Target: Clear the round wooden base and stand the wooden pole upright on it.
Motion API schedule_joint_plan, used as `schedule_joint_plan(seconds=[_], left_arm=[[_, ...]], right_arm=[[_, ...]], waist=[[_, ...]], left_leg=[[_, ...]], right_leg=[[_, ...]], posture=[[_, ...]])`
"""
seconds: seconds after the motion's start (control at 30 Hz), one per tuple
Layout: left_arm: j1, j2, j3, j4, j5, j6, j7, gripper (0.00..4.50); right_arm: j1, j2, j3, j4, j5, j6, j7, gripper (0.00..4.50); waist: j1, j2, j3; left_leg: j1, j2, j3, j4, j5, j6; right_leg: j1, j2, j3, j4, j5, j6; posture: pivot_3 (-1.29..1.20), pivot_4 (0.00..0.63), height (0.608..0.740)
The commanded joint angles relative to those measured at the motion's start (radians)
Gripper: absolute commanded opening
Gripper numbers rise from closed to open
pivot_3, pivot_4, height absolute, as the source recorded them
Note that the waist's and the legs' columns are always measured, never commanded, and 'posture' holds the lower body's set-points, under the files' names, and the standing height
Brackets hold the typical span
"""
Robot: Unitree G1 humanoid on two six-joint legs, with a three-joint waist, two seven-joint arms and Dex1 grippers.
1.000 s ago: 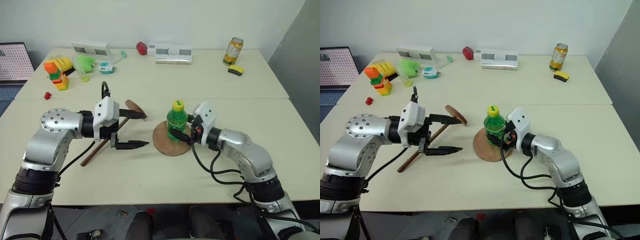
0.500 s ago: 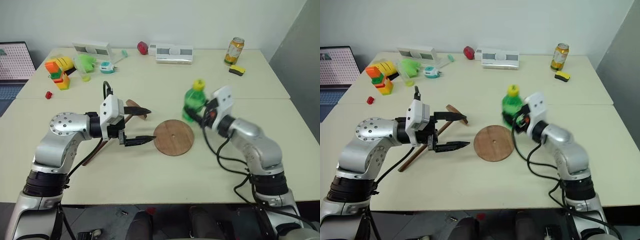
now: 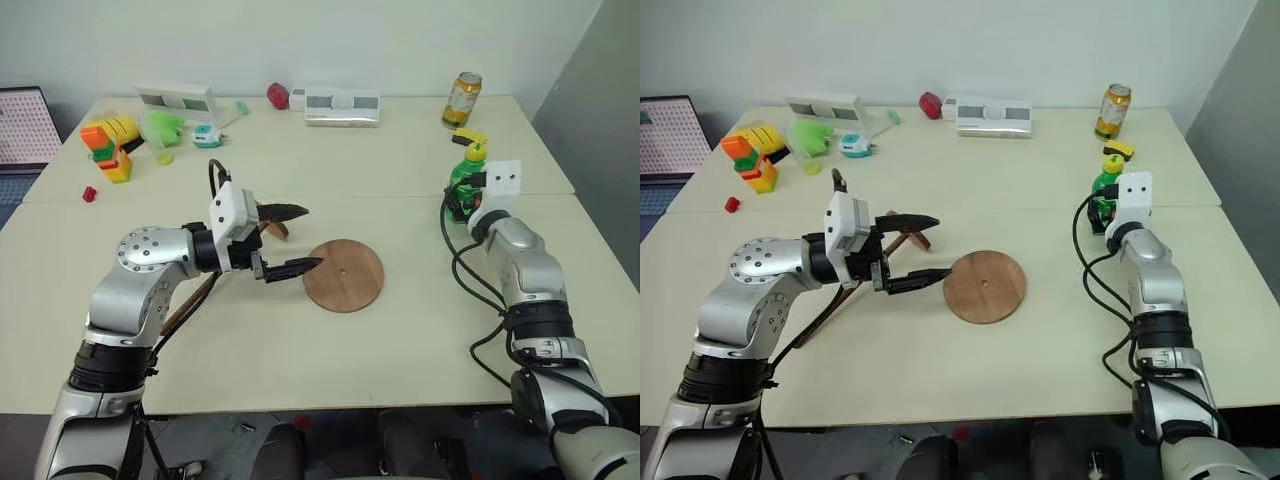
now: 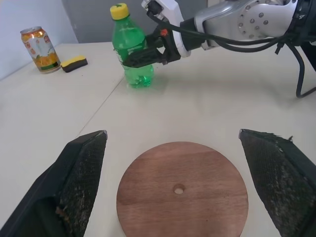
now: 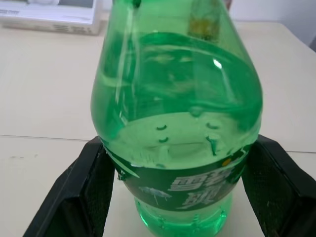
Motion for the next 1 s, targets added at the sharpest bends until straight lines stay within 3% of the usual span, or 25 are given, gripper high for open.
schedule_joint_plan(seconds=[0.03,0.2,0.37,0.8,0.9,1.0], left_arm=[[-0.007,-0.007,0.004,-0.017,0.002,-0.019,0.008,4.5],[0.004,-0.004,0.004,-0.021,0.001,-0.019,-0.001,4.5],[0.008,-0.002,0.003,-0.023,0.0,-0.019,-0.008,4.5],[0.023,0.019,0.014,-0.027,0.003,-0.011,-0.006,4.5],[0.021,0.048,0.007,-0.02,0.017,0.016,-0.008,4.5],[-0.001,0.143,-0.035,-0.017,0.028,0.192,-0.025,4.5]], right_arm=[[-0.003,0.022,-0.05,-0.025,0.034,-0.029,-0.02,3.28],[0.022,0.029,-0.064,-0.068,0.055,0.009,-0.005,4.46],[0.043,0.024,-0.064,-0.118,0.06,0.056,-0.008,4.48],[0.238,-0.105,-0.04,-0.689,0.186,0.663,0.105,4.48],[0.286,-0.221,-0.013,-0.866,0.283,0.79,0.23,4.48],[0.306,-0.319,-0.023,-0.995,0.42,0.843,0.38,4.48]], waist=[[-0.002,0.0,0.0],[-0.003,0.0,0.0],[-0.003,0.0,0.0],[0.0,0.001,0.0],[0.001,0.001,0.0],[0.001,0.001,0.0]], left_leg=[[0.0,0.0,0.0,0.0,0.0,0.0],[0.0,0.0,0.0,0.0,0.0,0.0],[0.0,0.0,0.0,0.0,0.0,0.0],[0.0,0.0,-0.001,0.0,-0.002,0.003],[0.0,0.0,-0.002,0.0,-0.002,0.003],[-0.001,0.0,-0.002,0.0,-0.002,0.004]], right_leg=[[0.0,0.0,0.0,0.0,0.0,0.0],[0.0,0.0,0.0,0.0,0.0,0.0],[0.0,0.0,0.0,0.0,0.0,0.0],[0.0,0.0,0.0,0.0,0.0,0.0],[0.0,0.0,0.0,0.0,0.0,0.0],[0.001,0.0,-0.001,-0.001,0.0,0.0]], posture=[[0.0,0.15,0.74],[0.0,0.15,0.74],[0.0,0.15,0.74],[0.0,0.15,0.74],[0.0,0.15,0.74],[0.0,0.15,0.74]])
